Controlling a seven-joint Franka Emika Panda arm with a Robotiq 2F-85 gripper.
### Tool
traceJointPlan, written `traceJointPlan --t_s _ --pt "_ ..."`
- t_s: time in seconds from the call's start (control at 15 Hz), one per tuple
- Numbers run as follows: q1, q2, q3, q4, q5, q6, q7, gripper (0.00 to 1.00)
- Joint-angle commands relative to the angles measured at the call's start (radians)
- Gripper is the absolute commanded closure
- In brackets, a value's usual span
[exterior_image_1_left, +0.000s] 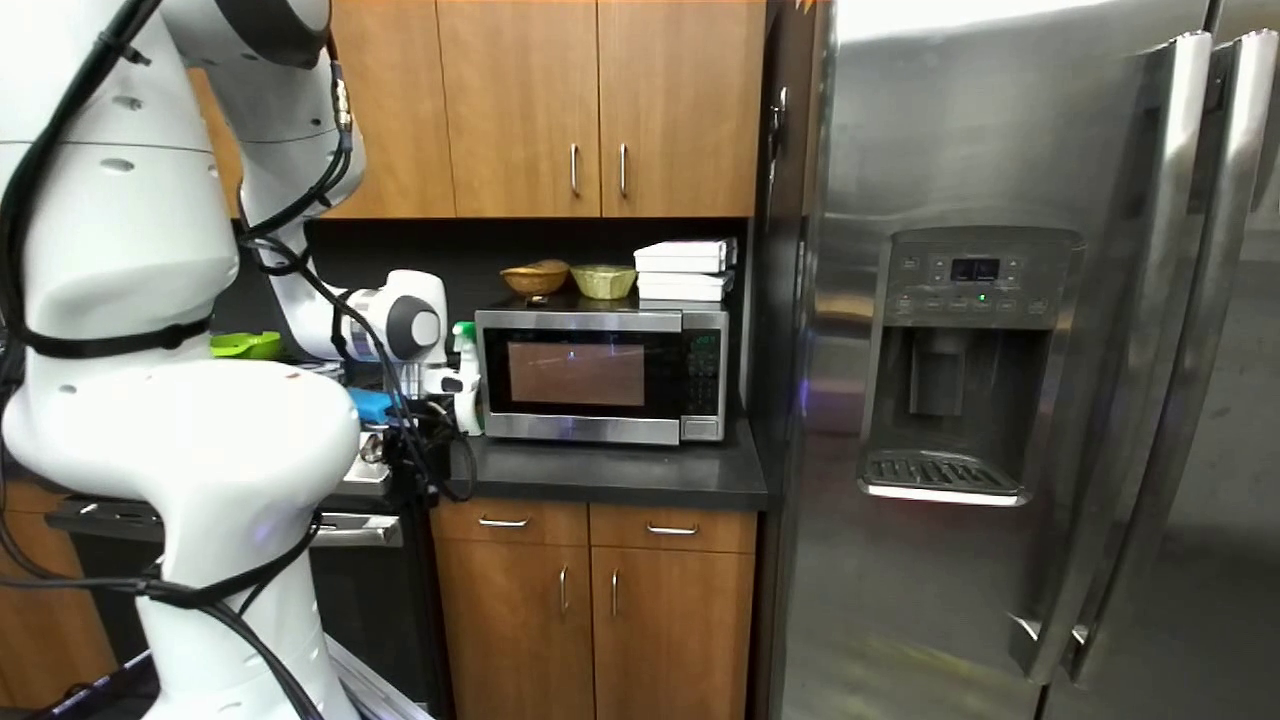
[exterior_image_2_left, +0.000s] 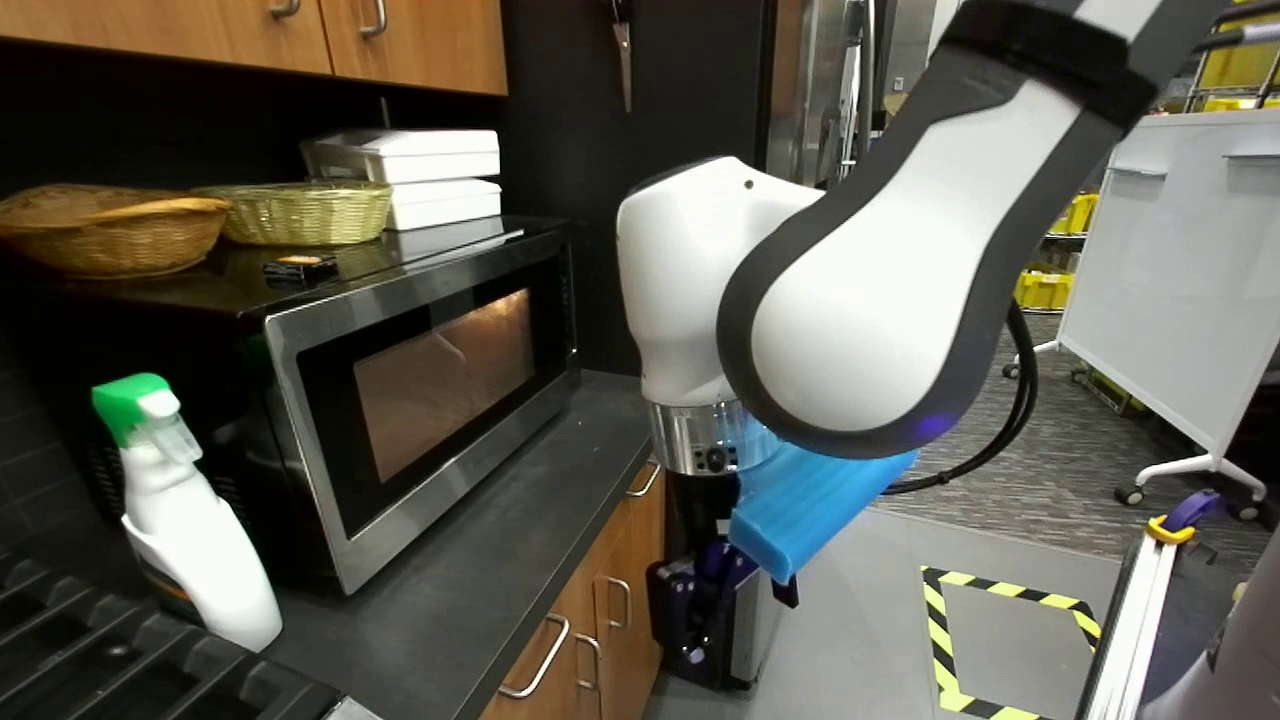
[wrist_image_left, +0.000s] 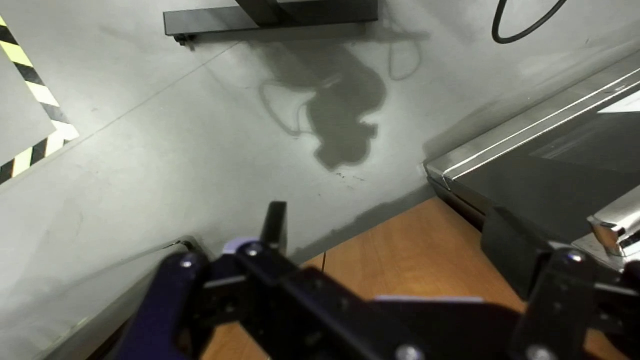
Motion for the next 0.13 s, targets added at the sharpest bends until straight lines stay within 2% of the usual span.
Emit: traceJointPlan --t_s 0.0,0.07 --pt "-0.026 -0.004 0.026 -0.001 0.003 -0.002 -0.002 0.00" --pt "-0.026 -0.005 0.026 -0.002 0.003 -0.002 -0.002 0.00"
